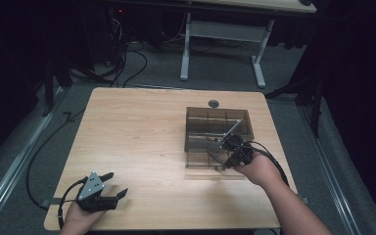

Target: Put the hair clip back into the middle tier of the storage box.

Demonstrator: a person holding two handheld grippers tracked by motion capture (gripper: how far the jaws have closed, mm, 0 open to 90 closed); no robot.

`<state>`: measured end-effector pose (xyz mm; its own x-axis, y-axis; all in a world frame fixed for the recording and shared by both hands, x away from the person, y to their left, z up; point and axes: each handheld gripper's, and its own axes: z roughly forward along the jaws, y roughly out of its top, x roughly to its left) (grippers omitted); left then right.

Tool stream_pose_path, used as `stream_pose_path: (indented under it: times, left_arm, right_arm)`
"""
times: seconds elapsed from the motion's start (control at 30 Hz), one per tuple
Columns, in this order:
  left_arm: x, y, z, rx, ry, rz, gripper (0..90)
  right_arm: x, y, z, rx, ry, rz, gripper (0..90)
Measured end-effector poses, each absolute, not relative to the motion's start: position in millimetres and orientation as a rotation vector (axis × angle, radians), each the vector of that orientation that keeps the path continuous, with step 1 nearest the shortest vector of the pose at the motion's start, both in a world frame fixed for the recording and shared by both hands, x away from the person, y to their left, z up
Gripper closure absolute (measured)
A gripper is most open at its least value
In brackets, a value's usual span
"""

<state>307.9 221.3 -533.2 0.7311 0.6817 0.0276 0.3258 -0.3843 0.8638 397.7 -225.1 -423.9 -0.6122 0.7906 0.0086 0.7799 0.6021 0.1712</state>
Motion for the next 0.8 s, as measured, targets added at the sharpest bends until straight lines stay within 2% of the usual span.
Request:
stream_pose_path:
  times: [0.13, 0.33, 0.8]
  left_arm:
    - [307.9, 221.3, -533.1, 1.992, 0.767, 0.478, 22.2]
    - [307.7, 221.4, -533.1, 1.992, 0.765, 0.479, 22.2]
    - [307.5, 221.2, -533.0, 1.993, 0.773, 0.488, 22.2]
  right_arm:
    - [393.4, -227.5, -424.2, 1.276, 2.768, 0.283, 85.6]
    - [374.9, -229.8, -431.6, 1.329, 2.712, 0.365, 77.3]
    - [337.2, -239.9, -471.3, 1.334, 2.559, 0.619, 69.8]
